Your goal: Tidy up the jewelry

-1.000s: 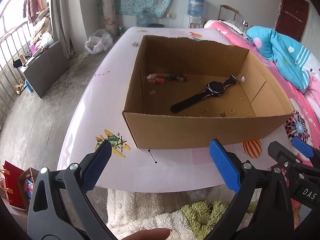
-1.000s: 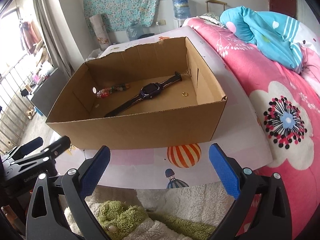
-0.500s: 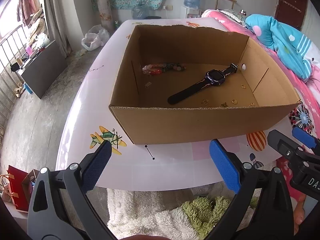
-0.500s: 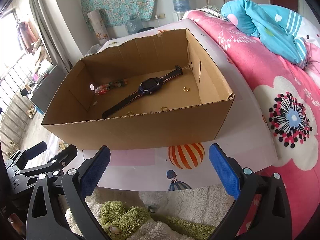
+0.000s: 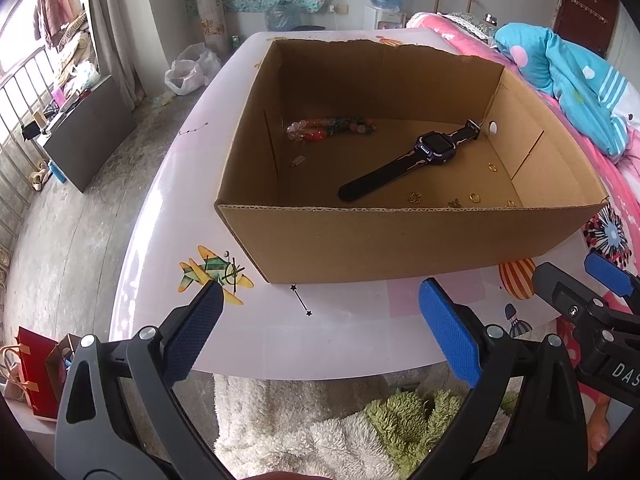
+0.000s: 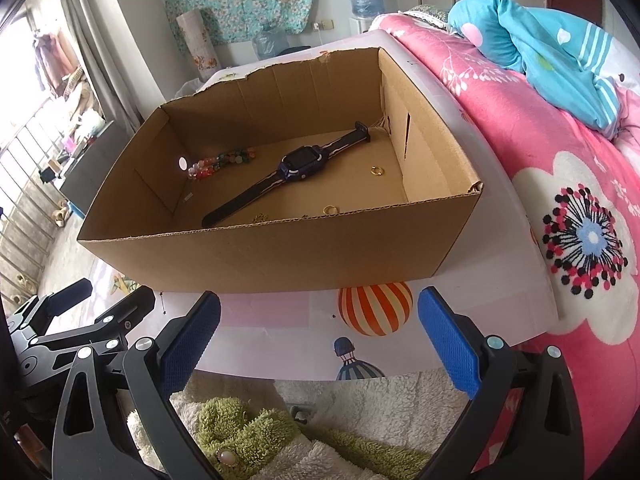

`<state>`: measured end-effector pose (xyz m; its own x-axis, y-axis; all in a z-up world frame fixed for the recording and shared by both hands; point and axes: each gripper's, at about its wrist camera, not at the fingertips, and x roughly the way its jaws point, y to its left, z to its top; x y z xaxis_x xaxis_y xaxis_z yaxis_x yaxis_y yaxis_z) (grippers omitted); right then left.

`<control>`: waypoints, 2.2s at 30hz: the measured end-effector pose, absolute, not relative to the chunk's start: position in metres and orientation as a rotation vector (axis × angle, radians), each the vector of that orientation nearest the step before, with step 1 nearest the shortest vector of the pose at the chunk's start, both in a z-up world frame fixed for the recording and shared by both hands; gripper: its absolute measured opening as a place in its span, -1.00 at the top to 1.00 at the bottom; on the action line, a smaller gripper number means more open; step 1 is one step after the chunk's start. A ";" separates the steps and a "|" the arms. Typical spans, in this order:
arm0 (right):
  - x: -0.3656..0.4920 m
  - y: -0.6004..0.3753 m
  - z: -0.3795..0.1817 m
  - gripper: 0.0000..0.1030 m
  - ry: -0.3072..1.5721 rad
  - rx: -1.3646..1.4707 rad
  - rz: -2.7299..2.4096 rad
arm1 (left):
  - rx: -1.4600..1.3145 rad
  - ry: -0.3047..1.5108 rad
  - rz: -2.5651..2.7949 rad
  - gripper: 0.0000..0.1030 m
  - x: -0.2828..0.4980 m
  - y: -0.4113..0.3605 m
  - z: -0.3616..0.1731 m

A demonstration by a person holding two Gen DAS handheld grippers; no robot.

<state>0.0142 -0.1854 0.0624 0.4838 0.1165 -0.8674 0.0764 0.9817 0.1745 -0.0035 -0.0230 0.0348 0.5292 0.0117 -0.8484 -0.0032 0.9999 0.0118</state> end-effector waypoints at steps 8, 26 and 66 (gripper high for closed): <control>0.014 -0.183 0.063 -0.87 1.068 0.191 0.025 | 0.000 1.012 0.010 -0.84 -0.004 -0.020 0.035; 0.012 -0.183 0.060 -0.87 1.083 0.190 0.032 | 0.004 1.011 0.014 -0.84 -0.005 -0.019 0.036; 0.012 -0.179 0.056 -0.87 1.096 0.194 0.039 | 0.009 1.015 0.012 -0.84 -0.005 -0.020 0.035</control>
<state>0.0125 -0.1791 0.0558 0.4584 0.1270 -0.8796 0.0643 0.9824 0.1754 -0.0050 -0.0198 0.0346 0.5274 0.0142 -0.8495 -0.0059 0.9999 0.0130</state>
